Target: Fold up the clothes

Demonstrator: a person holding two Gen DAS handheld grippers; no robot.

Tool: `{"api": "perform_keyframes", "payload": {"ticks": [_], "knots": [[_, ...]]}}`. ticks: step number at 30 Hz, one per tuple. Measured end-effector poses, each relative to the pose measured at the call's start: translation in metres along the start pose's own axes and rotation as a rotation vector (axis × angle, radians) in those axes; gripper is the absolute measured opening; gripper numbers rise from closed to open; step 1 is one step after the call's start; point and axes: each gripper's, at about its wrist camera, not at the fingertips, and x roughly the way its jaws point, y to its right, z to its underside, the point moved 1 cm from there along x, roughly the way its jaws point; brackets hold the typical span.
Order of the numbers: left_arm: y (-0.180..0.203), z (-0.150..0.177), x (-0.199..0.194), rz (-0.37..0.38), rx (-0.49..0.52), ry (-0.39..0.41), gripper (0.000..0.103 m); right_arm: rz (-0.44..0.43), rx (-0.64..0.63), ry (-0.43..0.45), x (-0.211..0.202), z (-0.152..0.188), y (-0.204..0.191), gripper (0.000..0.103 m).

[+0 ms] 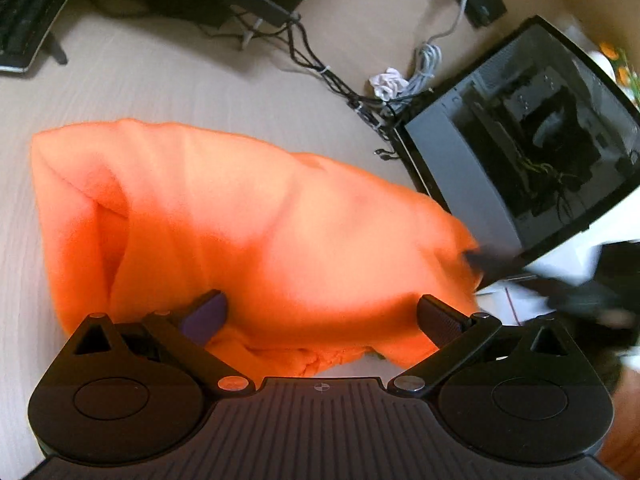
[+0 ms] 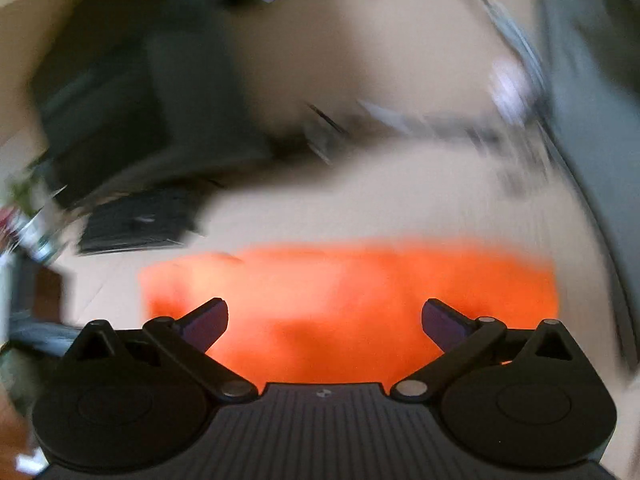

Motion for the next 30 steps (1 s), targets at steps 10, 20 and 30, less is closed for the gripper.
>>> {"api": "perform_keyframes", "payload": {"ticks": [10, 20, 30], "knots": [[-0.012, -0.032, 0.025, -0.046, -0.083, 0.053, 0.103, 0.132, -0.026, 0.014, 0.068, -0.010, 0.015, 0.103], [0.005, -0.040, 0.040, -0.211, 0.009, 0.094, 0.103, 0.040, -0.156, 0.026, 0.096, -0.026, 0.029, 0.103], [-0.014, -0.038, 0.025, -0.082, 0.047, 0.050, 0.103, 0.160, -0.158, 0.027, 0.091, -0.017, 0.006, 0.103]]}}
